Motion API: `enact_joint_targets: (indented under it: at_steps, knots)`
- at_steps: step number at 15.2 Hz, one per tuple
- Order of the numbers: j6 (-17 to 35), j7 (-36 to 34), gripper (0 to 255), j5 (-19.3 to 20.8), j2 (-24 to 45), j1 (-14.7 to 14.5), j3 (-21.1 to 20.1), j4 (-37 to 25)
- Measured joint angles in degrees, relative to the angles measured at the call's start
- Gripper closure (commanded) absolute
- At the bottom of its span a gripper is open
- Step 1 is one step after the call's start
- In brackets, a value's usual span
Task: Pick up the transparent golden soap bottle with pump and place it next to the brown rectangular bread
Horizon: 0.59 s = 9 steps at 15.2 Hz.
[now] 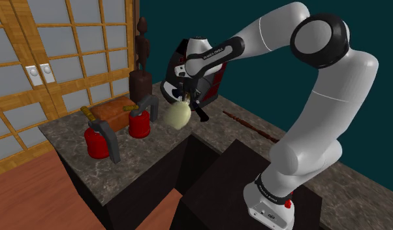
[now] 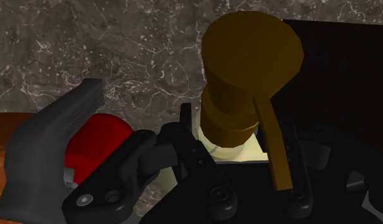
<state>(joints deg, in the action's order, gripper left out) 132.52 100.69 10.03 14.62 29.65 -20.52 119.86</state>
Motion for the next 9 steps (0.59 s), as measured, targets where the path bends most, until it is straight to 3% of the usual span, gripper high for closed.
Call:
enact_joint_targets:
  at_steps: [9]
  knots:
    - [-0.22, -12.29, 255, 0.91, -0.18, -7.65, -4.02, 0.89]
